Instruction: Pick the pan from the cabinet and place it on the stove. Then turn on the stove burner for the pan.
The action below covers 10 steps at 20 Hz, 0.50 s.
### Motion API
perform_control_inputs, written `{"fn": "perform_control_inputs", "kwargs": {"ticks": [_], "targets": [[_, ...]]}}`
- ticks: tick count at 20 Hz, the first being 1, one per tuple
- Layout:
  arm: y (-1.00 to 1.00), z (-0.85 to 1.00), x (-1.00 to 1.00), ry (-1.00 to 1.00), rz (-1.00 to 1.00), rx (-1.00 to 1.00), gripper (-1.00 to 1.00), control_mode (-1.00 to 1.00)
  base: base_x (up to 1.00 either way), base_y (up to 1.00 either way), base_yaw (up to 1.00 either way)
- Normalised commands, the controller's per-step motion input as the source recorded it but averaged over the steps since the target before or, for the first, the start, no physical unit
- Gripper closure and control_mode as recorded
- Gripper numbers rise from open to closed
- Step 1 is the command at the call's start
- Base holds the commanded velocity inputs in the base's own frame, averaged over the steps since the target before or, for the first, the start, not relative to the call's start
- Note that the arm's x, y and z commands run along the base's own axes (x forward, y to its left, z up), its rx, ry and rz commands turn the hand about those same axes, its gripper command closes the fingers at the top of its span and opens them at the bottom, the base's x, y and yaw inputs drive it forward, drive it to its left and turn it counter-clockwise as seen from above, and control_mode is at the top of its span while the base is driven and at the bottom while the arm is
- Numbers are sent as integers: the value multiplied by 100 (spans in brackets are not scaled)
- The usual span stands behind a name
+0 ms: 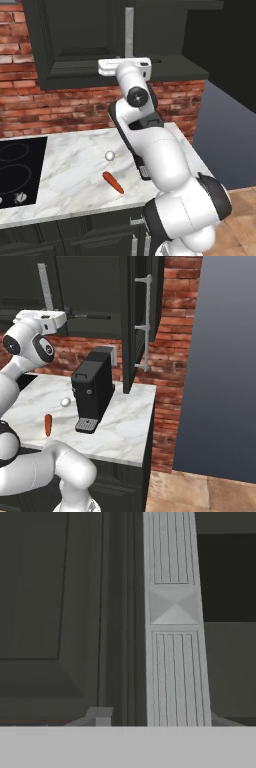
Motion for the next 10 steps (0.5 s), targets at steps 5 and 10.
{"fn": "perform_control_inputs", "kwargs": {"ticks": [5,10], "targets": [[19,0,-9,4,0,-3,100,-100,0,0,0],[37,0,-43,1,0,-4,100,-100,0,0,0]]}}
